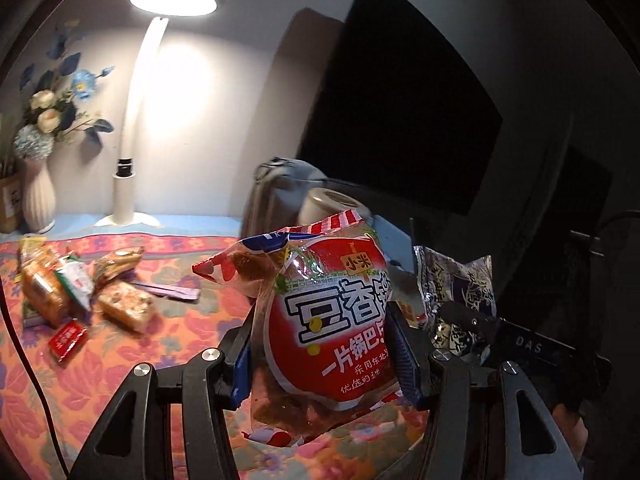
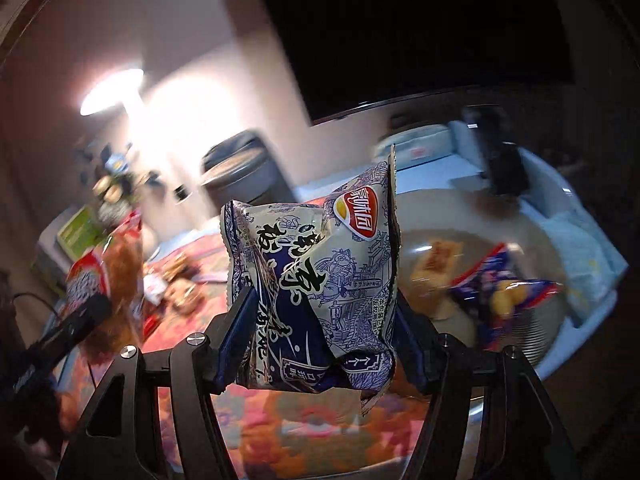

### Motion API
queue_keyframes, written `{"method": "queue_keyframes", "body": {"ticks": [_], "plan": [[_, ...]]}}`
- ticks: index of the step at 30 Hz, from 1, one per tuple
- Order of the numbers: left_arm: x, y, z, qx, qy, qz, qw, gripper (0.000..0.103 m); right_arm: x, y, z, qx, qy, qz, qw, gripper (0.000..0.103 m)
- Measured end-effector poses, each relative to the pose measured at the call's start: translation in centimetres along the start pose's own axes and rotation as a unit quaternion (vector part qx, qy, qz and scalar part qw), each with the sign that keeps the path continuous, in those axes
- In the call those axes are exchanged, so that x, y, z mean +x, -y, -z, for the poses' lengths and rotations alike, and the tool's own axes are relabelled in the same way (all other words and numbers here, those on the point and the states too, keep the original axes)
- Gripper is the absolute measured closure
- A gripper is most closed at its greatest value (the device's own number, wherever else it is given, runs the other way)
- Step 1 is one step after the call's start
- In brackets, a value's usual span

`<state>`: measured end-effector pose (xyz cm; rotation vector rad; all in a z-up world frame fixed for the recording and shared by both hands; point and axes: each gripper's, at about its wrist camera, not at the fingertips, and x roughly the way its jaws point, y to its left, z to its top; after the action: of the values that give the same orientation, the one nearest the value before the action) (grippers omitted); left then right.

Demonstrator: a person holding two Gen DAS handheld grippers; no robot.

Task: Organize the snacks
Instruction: 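Carry both bags to the glass plate and open both tools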

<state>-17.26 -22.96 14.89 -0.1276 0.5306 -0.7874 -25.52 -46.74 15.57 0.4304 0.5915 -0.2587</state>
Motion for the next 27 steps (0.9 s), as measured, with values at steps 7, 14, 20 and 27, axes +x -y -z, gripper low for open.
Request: {"method": "queue_keyframes", "body": {"ticks": [7, 14, 20, 27], "plan": [[5.2, 7.8, -1.4, 0.052, -0.030, 0.045, 0.9972, 0.048, -0.2, 6.1, -0.9, 0.035, 0.010, 0.067, 0.997, 0.040], [10.7, 12.5, -3.0, 0.092, -0.040, 0.021, 0.9948, 0.048, 1.6, 9.6, -0.8, 0.067, -0.013, 0.087, 0.994, 0.040], [14.1, 13.1, -3.3, 0.111, -0.051, -0.016, 0.9924, 0.048, 2.6, 10.2, -0.8, 0.060, -0.025, 0.088, 0.994, 0.039], [14.8, 13.6, -2.6, 0.141, -0.048, -0.019, 0.9886, 0.023, 2.7, 9.7, -0.8, 0.051, -0.033, 0.077, 0.995, 0.030]]}}
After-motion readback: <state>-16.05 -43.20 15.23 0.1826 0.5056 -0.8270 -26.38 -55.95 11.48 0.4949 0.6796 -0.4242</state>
